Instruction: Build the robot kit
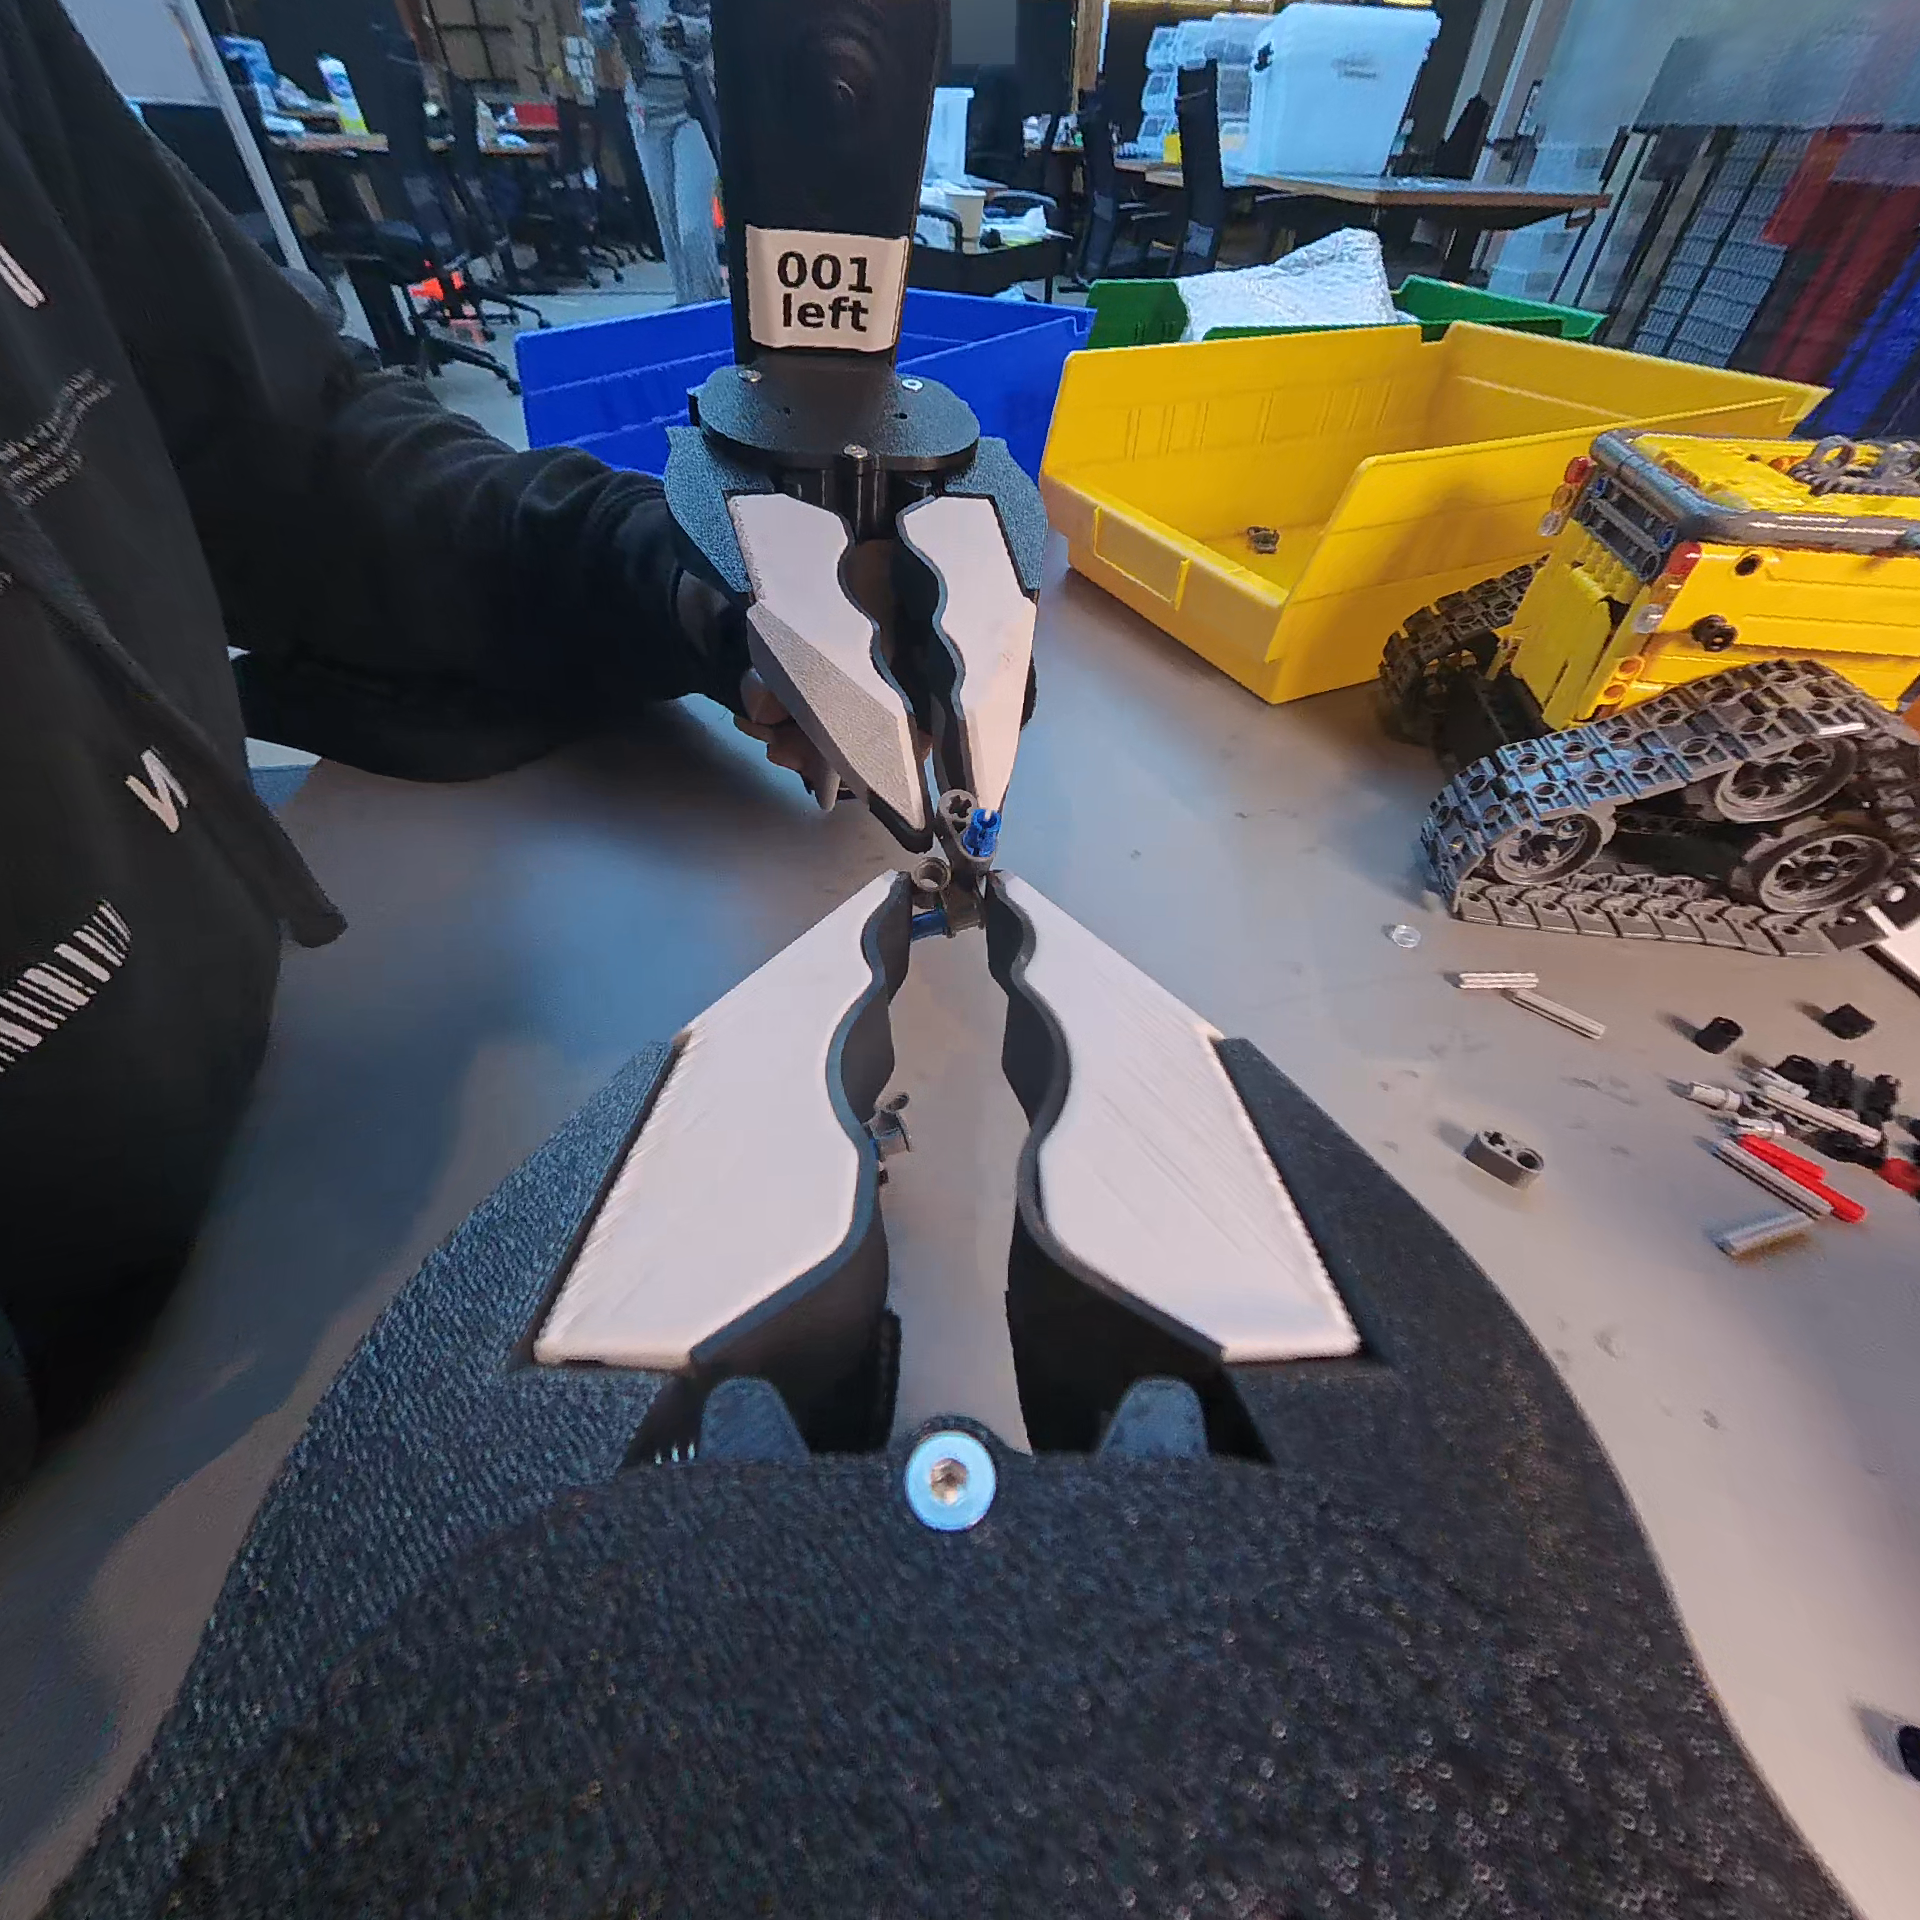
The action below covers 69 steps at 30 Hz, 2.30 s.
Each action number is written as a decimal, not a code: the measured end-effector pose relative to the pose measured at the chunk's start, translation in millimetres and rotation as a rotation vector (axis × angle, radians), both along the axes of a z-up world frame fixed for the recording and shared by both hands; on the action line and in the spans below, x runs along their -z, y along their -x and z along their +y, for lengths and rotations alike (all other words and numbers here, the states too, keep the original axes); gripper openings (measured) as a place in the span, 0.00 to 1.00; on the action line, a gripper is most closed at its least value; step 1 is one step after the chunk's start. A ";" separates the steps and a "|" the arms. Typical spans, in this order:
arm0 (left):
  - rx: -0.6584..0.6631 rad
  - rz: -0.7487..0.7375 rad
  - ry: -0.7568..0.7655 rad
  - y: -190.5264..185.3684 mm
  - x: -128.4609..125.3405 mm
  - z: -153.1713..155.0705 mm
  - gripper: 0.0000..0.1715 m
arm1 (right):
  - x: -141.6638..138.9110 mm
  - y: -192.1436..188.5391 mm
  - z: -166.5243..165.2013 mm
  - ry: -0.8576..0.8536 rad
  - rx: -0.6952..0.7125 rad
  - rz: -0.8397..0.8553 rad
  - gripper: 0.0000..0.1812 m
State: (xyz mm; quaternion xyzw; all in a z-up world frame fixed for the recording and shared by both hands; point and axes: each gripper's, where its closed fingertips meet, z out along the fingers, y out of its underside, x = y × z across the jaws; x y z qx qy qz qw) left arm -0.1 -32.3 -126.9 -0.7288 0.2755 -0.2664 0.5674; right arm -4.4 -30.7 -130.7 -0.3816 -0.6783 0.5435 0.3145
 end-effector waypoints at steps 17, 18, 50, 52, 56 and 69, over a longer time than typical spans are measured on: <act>-0.069 0.053 0.019 13.4 10.0 7.7 0.04 | 7.2 3.9 12.4 -0.124 0.079 -0.002 0.08; -0.073 0.048 0.022 14.8 9.8 8.2 0.06 | 7.1 4.0 13.3 -0.131 0.085 -0.001 0.08; -0.120 0.169 -0.133 3.5 -3.7 9.3 0.05 | -6.5 5.5 10.2 -0.334 0.156 0.109 0.10; -0.170 0.161 -0.163 4.8 -8.5 13.4 0.05 | -10.2 7.4 12.1 -0.295 0.182 0.109 0.11; -0.274 0.135 -0.214 7.2 -18.4 20.0 0.05 | -19.6 12.0 17.0 -0.205 0.247 0.114 0.13; -0.237 0.096 -0.236 4.7 -24.5 15.3 0.04 | -27.2 7.1 16.3 -0.278 0.209 0.170 0.10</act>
